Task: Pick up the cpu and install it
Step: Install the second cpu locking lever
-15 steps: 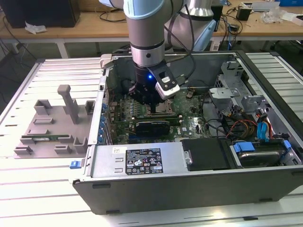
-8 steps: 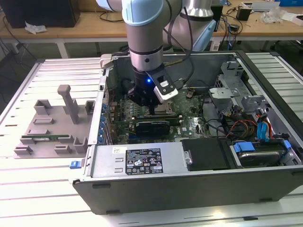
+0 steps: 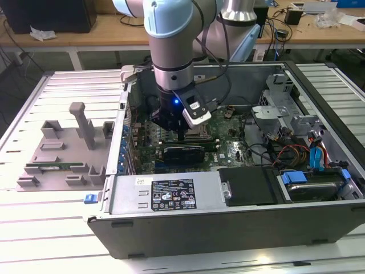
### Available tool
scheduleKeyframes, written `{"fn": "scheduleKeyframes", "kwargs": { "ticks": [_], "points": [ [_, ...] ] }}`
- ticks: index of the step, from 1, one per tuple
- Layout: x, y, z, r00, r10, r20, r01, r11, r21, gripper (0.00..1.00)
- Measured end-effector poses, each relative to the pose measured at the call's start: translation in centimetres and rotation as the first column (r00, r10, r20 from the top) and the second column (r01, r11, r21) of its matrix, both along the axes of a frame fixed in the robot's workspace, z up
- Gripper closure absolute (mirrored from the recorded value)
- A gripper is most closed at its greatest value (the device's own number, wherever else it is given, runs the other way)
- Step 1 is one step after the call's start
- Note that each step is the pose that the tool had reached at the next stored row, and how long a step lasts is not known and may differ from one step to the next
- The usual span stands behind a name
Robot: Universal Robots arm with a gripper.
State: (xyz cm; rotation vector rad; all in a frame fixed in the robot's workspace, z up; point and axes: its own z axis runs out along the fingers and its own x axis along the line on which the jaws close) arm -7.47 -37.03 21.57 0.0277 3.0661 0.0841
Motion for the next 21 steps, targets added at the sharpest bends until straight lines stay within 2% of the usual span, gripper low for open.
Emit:
{"fn": "scheduleKeyframes", "kwargs": {
  "ticks": [2,5,9,12,16,17,19,20,21],
  "points": [
    [0.0,-0.04,-0.30,1.0000,0.000,-0.0001,0.000,1.0000,0.0028,0.89],
    [0.0,-0.24,-0.41,1.0000,0.000,0.0000,0.000,0.9998,0.0178,0.89],
    [-0.1,-0.72,-0.42,1.0000,0.000,0.0000,0.000,0.9995,0.0318,0.89],
    [-0.4,-1.15,-0.43,1.0000,0.000,0.0007,0.000,0.9988,0.0496,0.89],
    [-0.6,-1.47,-0.43,1.0000,0.000,0.0013,0.000,0.9977,0.0672,0.89],
    [-0.6,-1.57,-0.46,1.0000,0.000,0.0018,0.000,0.9969,0.0781,0.89],
    [-0.7,-1.62,-0.58,1.0000,0.001,0.0027,-0.001,0.9943,0.1067,0.89],
    [-0.7,-1.71,-0.64,1.0000,0.001,0.0027,-0.001,0.9937,0.1117,0.89],
    [-0.7,-1.84,-0.66,1.0000,0.001,0.0027,-0.001,0.9936,0.1130,0.89]
  ]
}}
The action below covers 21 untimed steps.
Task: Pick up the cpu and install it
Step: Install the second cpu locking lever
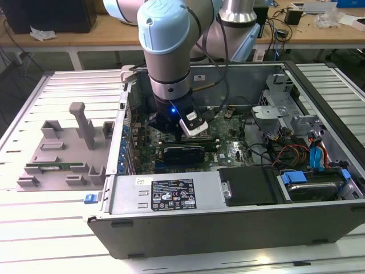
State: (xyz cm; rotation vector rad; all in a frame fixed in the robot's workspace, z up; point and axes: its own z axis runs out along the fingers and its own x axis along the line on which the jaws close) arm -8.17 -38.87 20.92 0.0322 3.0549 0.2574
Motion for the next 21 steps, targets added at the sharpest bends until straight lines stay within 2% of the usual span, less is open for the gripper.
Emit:
{"fn": "scheduleKeyframes", "kwargs": {
  "ticks": [3,5,8,9,11,14,18,21],
  "points": [
    [0.0,-0.73,-0.03,1.0000,0.000,0.0001,0.000,1.0000,0.0079,0.89],
    [0.0,-0.86,-0.07,1.0000,0.000,0.0000,0.000,0.9999,0.0136,0.89],
    [-0.1,-0.86,-0.43,1.0000,0.001,0.0004,-0.001,0.9985,0.0556,0.89],
    [-0.1,-0.86,-0.56,1.0000,0.002,0.0004,-0.002,0.9980,0.0640,0.89],
    [-0.1,-0.86,-0.70,1.0000,0.002,0.0004,-0.002,0.9974,0.0714,0.89],
    [-0.2,-0.86,-0.92,1.0000,0.002,0.0006,-0.002,0.9961,0.0887,0.89],
    [-0.3,-0.86,-1.10,1.0000,0.002,0.0013,-0.002,0.9948,0.1019,0.89],
    [-0.5,-0.85,-1.36,1.0000,0.002,0.0028,-0.002,0.9932,0.1165,0.89]
  ]
}}
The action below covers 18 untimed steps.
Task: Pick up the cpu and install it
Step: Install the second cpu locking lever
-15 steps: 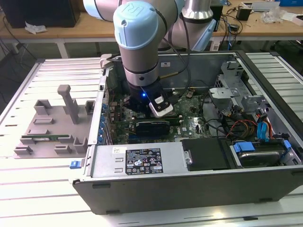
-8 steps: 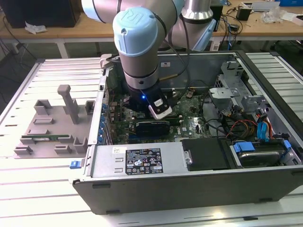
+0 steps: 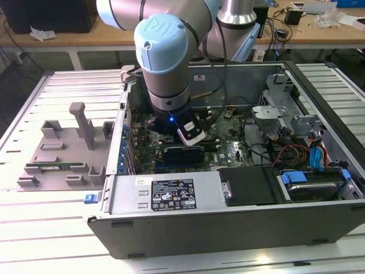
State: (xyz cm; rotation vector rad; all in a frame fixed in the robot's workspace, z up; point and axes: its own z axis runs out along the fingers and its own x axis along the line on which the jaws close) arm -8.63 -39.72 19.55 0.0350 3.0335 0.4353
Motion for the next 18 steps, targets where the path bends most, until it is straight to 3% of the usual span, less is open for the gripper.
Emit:
{"fn": "scheduleKeyframes", "kwargs": {
  "ticks": [4,9,18],
  "points": [
    [-0.02,-0.01,0.02,1.0000,0.000,-0.0002,0.000,1.0000,-0.0019,0.89],
    [-0.01,0.10,0.26,1.0000,0.000,-0.0002,0.000,0.9999,-0.0148,0.89],
    [-0.14,0.49,-0.03,1.0000,0.000,0.0079,0.000,0.9999,-0.0152,0.89]
  ]
}}
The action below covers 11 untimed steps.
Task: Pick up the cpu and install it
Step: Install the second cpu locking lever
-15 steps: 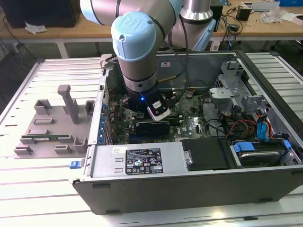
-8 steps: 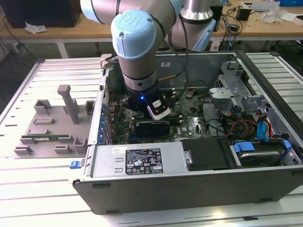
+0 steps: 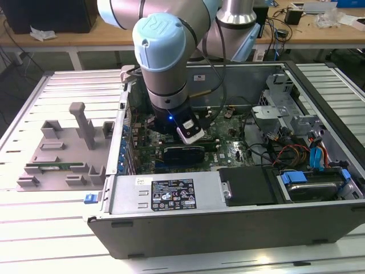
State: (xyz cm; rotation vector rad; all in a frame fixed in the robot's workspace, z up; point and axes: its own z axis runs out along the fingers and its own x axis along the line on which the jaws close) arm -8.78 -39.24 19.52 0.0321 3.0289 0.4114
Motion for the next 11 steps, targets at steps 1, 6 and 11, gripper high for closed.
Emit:
{"fn": "scheduleKeyframes", "kwargs": {
  "ticks": [1,6,11],
  "points": [
    [0.0,0.01,0.20,1.0000,0.000,0.0002,0.000,1.0000,-0.0004,0.89],
    [0.0,0.04,2.16,1.0000,0.000,-0.0001,0.000,0.9998,-0.0189,0.89],
    [0.1,0.08,3.81,1.0000,0.000,-0.0003,0.000,0.9961,-0.0879,0.89]
  ]
}}
